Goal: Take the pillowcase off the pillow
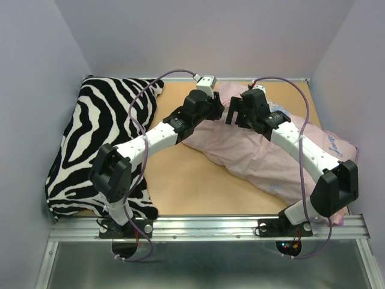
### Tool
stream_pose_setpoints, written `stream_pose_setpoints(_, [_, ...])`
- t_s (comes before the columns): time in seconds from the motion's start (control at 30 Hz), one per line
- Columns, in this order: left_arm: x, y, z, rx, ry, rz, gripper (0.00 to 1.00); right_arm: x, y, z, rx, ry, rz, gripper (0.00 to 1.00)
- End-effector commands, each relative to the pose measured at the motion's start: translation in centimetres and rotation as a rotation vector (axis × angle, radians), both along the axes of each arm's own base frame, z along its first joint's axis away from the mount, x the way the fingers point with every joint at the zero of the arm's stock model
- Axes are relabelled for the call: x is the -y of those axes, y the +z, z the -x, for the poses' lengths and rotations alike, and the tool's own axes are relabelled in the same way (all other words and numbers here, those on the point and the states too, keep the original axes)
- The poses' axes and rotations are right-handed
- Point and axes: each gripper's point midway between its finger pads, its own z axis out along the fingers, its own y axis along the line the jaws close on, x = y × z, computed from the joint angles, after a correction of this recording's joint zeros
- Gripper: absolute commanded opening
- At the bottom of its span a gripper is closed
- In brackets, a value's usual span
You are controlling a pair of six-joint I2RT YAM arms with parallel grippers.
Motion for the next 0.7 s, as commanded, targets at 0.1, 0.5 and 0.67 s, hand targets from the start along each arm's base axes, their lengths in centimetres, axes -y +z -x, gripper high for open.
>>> stream_pose_setpoints(0.1, [-1.3, -4.1, -2.4, -0.068, 0.097, -0.106, 0.30, 1.0, 1.6, -0.8, 0.061, -0.048, 0.041, 0.92])
stream_pose_setpoints(0.5, [-3.2, -2.0, -0.1, -0.024, 0.098, -0.048, 0.63, 1.3, 1.4, 0.5, 0.054, -0.035, 0.027, 0.91])
stream_pose_setpoints(0.67, [-3.2, -0.4, 1.6, 0.008, 0.041, 0.023, 0.64, 1.6, 1.6, 1.2, 0.063, -0.039, 0.014, 0.89])
